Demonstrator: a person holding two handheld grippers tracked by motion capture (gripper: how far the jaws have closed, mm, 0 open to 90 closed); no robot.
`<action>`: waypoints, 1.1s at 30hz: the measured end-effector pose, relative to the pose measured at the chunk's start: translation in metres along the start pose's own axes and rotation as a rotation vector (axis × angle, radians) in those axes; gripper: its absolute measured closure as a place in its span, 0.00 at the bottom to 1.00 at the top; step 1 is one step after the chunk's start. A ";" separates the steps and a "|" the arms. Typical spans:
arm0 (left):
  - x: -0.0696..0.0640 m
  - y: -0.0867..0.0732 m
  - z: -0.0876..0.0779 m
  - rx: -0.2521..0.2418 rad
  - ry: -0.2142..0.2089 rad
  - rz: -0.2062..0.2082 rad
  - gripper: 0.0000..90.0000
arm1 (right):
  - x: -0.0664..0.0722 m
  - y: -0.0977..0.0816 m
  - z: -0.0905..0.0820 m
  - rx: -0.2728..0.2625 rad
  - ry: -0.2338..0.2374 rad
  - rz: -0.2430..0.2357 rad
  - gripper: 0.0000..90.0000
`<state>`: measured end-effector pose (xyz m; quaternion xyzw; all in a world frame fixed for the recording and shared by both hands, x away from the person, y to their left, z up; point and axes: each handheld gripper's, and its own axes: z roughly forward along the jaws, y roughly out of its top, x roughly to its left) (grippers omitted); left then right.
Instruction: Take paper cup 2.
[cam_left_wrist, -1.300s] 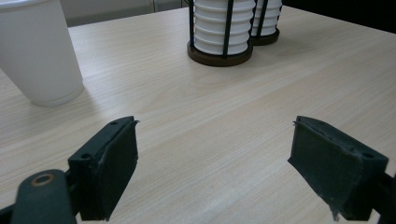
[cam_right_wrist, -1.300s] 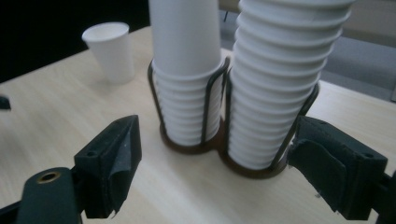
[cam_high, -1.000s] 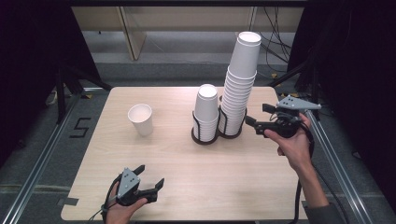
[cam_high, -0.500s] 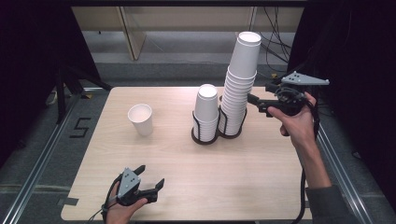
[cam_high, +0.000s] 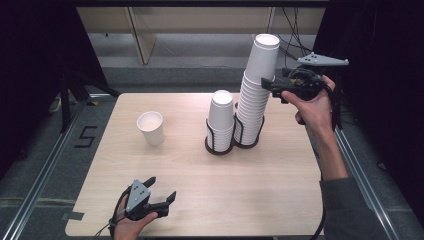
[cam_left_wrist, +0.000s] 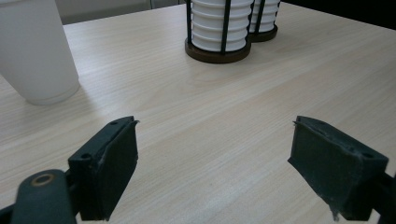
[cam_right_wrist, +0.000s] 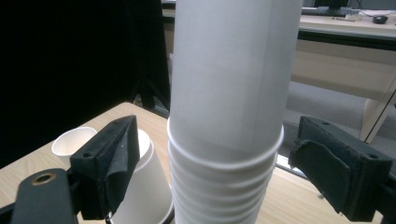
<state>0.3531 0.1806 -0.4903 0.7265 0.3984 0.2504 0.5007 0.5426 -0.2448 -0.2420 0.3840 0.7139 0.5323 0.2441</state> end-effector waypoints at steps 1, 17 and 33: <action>0.000 0.000 0.000 0.001 -0.002 0.001 0.16 | -0.001 0.002 0.003 -0.001 -0.002 -0.008 0.17; -0.001 0.001 0.000 -0.003 -0.010 0.001 0.16 | -0.007 0.020 0.042 -0.006 -0.028 0.020 0.16; -0.001 0.001 0.000 -0.002 -0.014 0.003 0.16 | -0.008 0.021 0.059 -0.008 -0.023 0.049 0.16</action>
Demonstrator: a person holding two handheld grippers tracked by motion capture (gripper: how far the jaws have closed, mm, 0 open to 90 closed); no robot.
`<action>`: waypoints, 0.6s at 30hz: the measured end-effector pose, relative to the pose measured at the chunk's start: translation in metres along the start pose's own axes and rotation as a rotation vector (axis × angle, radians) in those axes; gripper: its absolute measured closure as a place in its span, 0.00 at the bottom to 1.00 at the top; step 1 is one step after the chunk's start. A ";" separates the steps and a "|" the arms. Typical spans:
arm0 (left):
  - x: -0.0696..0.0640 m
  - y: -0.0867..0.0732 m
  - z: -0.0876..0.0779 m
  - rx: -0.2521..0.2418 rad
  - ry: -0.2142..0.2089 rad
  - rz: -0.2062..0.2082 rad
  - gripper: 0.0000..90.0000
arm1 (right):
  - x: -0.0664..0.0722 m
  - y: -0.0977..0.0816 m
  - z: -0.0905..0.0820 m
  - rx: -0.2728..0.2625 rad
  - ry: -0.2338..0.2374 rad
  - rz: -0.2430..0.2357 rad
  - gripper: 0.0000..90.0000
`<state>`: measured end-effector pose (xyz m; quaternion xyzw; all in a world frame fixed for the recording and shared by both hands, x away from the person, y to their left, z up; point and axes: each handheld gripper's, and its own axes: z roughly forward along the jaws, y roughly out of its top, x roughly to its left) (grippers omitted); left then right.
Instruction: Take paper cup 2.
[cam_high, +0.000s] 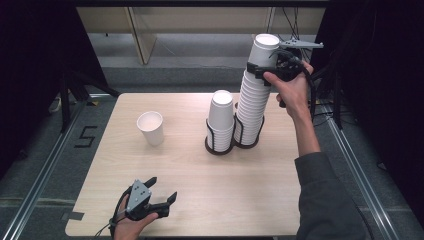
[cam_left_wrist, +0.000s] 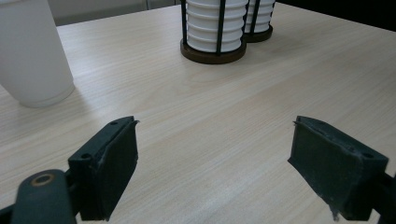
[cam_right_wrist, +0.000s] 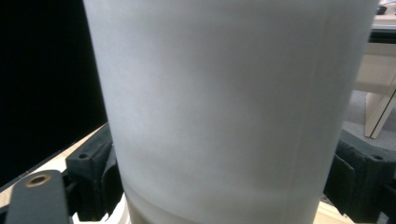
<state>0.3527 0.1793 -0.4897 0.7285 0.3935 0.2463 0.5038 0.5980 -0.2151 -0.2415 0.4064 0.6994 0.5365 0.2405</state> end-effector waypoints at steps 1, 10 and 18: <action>0.000 0.000 0.000 -0.001 0.001 -0.001 0.16 | 0.001 0.000 -0.001 -0.004 -0.004 0.000 0.16; -0.001 0.000 0.002 -0.002 -0.003 -0.003 0.16 | 0.006 0.024 -0.017 -0.071 -0.010 -0.015 0.17; 0.000 0.000 0.002 0.010 -0.009 0.008 0.16 | 0.010 0.049 -0.034 -0.131 -0.033 -0.029 0.18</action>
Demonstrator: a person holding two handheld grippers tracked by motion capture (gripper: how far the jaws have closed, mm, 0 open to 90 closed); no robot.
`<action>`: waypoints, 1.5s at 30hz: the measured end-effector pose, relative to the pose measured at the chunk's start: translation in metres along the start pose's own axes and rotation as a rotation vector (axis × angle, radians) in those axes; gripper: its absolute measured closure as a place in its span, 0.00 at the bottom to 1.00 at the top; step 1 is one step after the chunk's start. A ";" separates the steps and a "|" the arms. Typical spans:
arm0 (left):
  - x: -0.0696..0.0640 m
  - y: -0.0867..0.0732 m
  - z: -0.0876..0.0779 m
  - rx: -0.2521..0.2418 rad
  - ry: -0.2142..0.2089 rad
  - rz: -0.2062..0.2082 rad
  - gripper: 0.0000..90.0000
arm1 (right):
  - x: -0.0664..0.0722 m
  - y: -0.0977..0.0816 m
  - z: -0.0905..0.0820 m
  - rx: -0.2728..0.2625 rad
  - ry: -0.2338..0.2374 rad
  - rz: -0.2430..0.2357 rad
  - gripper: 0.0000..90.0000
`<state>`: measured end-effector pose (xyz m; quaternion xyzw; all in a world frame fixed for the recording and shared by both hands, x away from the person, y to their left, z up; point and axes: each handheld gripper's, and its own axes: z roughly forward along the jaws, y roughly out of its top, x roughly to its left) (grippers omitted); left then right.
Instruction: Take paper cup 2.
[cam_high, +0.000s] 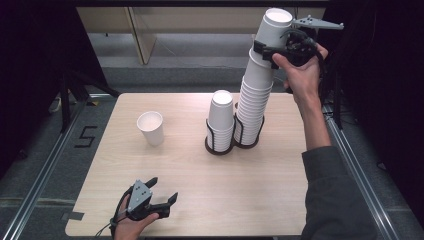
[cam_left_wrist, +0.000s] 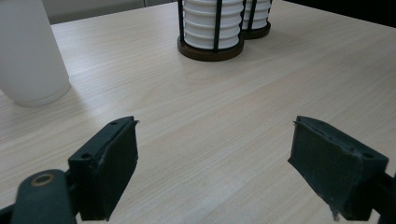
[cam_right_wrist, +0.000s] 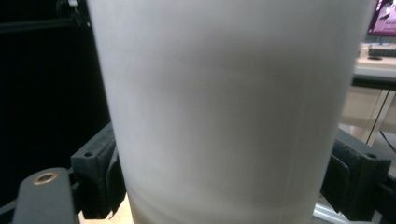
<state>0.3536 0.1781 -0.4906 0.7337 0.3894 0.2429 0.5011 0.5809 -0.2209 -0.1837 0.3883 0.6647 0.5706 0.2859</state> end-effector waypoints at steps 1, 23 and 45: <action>0.000 0.000 0.000 0.000 -0.001 -0.001 0.16 | 0.000 0.003 -0.003 -0.012 -0.005 -0.002 0.18; -0.003 0.000 0.001 0.019 0.003 0.018 0.16 | -0.005 -0.007 -0.087 -0.010 -0.008 -0.047 0.18; -0.003 -0.001 0.004 0.012 -0.001 0.008 0.16 | 0.063 -0.155 -0.094 0.104 0.244 -0.028 0.18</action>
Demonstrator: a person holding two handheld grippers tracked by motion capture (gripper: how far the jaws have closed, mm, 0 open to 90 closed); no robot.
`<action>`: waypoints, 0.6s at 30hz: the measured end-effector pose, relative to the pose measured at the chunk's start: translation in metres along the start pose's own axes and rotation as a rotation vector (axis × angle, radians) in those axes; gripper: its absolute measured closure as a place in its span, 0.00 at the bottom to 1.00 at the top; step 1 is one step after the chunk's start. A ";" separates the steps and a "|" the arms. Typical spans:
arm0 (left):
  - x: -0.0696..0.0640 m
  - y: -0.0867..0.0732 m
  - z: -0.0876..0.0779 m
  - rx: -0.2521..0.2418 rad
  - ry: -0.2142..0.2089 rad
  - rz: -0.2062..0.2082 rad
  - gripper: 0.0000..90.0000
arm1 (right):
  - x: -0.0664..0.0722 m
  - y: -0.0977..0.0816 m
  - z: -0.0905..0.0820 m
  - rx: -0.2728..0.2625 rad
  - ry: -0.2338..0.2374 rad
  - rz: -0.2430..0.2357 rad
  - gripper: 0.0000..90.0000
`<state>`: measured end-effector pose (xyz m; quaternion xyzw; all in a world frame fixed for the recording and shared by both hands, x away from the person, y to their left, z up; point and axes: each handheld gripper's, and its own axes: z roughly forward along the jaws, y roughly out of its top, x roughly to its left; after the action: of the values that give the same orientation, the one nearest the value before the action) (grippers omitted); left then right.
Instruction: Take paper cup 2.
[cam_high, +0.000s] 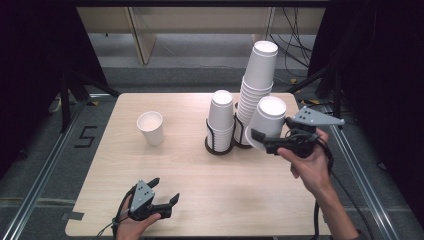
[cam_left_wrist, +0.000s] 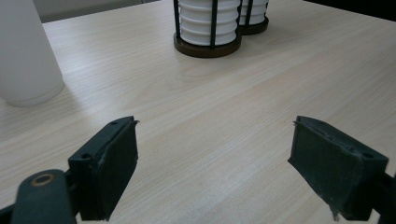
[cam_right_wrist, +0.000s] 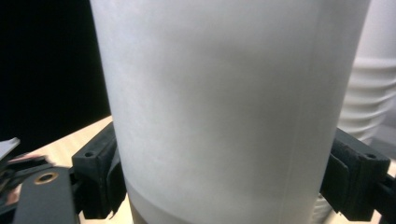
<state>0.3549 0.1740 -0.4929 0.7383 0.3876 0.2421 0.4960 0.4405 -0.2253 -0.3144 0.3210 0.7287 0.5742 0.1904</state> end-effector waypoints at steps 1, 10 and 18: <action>0.000 0.000 0.000 0.002 0.002 0.001 0.16 | 0.002 -0.005 0.003 0.010 0.010 0.002 0.18; 0.002 0.000 0.000 0.003 0.006 0.003 0.16 | 0.021 -0.039 0.033 0.009 0.081 0.011 0.18; 0.001 0.000 0.000 0.009 0.008 0.010 0.16 | 0.035 -0.054 0.047 0.040 0.102 -0.009 0.18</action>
<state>0.3557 0.1748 -0.4926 0.7416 0.3870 0.2455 0.4899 0.4326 -0.1751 -0.3757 0.2919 0.7501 0.5744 0.1492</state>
